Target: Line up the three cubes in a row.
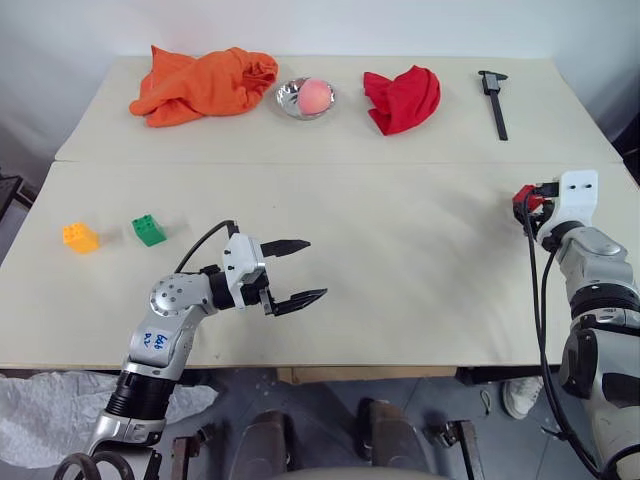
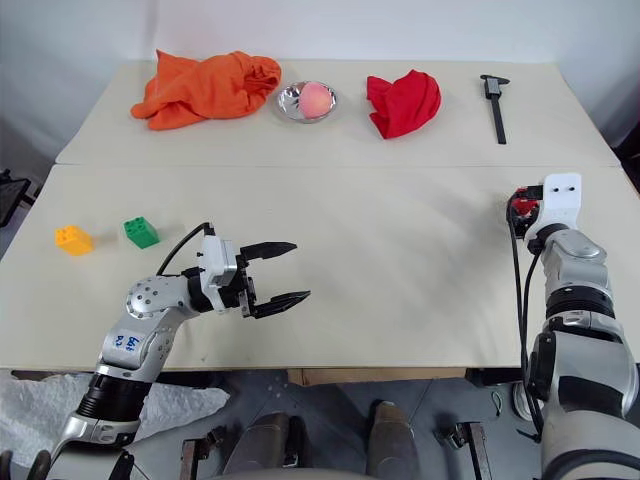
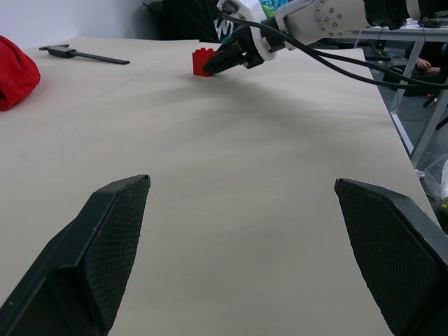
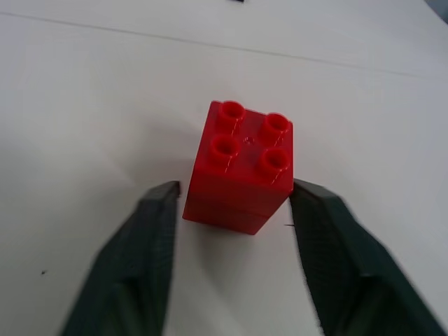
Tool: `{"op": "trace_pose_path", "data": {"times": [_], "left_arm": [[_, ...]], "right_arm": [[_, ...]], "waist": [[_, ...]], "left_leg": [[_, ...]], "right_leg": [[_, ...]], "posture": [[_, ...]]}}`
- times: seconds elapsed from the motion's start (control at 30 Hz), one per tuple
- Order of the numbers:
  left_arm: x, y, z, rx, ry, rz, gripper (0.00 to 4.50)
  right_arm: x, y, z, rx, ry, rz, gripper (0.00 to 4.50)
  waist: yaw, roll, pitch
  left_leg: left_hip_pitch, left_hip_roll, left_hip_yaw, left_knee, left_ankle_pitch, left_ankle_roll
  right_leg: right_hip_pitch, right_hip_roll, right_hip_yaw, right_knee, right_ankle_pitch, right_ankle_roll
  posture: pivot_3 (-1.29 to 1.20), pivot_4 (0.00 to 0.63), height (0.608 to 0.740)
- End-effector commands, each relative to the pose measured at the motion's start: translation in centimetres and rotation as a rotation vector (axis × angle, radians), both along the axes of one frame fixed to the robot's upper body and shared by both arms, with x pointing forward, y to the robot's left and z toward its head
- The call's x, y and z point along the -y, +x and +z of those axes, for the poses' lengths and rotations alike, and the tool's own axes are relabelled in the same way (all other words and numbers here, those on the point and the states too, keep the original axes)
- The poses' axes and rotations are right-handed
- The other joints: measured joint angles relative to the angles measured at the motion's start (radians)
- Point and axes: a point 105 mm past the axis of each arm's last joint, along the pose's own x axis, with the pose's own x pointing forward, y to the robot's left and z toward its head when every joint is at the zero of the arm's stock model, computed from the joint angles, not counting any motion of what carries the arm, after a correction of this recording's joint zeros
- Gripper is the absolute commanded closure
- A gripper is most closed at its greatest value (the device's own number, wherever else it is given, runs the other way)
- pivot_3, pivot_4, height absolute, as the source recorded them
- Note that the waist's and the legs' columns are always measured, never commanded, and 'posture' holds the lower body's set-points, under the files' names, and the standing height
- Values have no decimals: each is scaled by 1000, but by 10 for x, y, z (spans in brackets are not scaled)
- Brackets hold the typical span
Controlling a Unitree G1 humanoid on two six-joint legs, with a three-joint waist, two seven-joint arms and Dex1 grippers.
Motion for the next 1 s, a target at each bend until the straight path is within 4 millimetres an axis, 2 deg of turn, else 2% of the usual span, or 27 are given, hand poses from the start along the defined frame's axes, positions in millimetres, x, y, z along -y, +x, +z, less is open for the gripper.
{"op": "trace_pose_path", "data": {"times": [0.03, 0.2, 0.3, 0.37, 0.47, 0.57, 0.73, 0.83, 1.0], "left_arm": [[-3, 0, 11, 64, 1, 9, 0], [-8, -1, 6, 57, 7, 28, 0], [-13, 0, 6, 57, 10, 48, 0], [-21, -2, 5, 55, 14, 66, 0], [-37, -7, 2, 40, 29, 88, 0], [-51, -13, -3, 18, 51, 102, 0], [-74, -23, -11, -25, 86, 147, 0], [-78, -25, -10, -22, 88, 169, 0], [-82, -29, -8, -18, 78, 209, 0]], "right_arm": [[-6, 4, 17, 82, 4, 43, 3050], [-20, 5, 20, 94, -21, 158, 3050], [-46, 6, 33, 147, -20, 345, 3050], [-86, 1, 44, 168, -42, 628, 3050], [-151, -28, 47, 129, -167, 1101, 3050], [-182, -48, 41, 85, -258, 1345, 3050], [-215, -50, 18, -49, -349, 1525, 3050], [-221, -44, 4, -88, -345, 1531, 3050], [-225, -39, -6, -107, -324, 1521, 3050]], "waist": [[-1, 0, 0], [-1, 0, 0], [-1, 0, 0], [-2, 0, 0], [-6, 2, 1], [-3, 2, 1], [-1, 1, 1], [1, 2, 1], [-3, 2, 1]], "left_leg": [[0, 0, 0, 0, 0, 0], [0, 0, 0, 0, 0, 0], [0, 0, 0, 0, 0, 0], [0, 0, 0, 0, 0, 0], [1, 1, 0, -1, 0, 0], [1, 3, 0, 0, -1, -1], [0, 1, -1, 1, -1, -1], [0, 2, -1, 1, -1, -1], [0, 2, -1, 1, -1, -1]], "right_leg": [[0, 0, 0, 0, 0, 0], [0, 0, 0, 0, 0, 0], [0, 0, 0, 0, 0, 0], [0, 0, 0, 0, 0, 0], [0, 0, 0, 0, 0, 0], [0, 1, -1, 0, 0, 0], [0, 0, -1, 0, 0, 0], [0, 0, -1, 1, 0, 0], [0, 0, -2, 1, 0, 0]], "posture": [[0, 150, 740], [0, 150, 740], [0, 150, 740], [0, 150, 740], [0, 150, 740], [0, 150, 740], [0, 150, 740], [0, 150, 740], [0, 150, 740]]}}
